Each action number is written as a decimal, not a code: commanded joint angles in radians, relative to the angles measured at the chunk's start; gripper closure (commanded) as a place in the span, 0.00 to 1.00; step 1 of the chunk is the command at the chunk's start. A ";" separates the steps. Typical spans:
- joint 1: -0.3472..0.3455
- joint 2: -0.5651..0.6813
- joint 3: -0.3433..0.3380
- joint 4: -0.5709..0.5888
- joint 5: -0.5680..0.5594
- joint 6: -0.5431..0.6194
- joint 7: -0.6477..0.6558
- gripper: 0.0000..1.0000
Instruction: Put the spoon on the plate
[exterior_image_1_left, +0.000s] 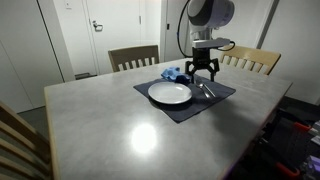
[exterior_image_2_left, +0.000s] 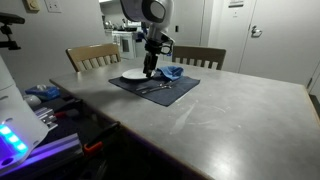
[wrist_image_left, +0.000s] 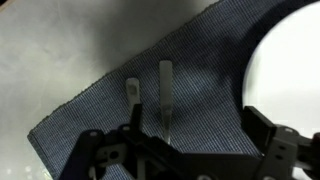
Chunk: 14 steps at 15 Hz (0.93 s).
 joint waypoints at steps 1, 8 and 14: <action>-0.004 0.037 -0.004 0.020 0.020 -0.003 -0.006 0.00; -0.012 0.102 -0.020 0.063 0.004 0.043 -0.042 0.00; -0.018 0.125 -0.016 0.066 0.013 0.126 -0.081 0.00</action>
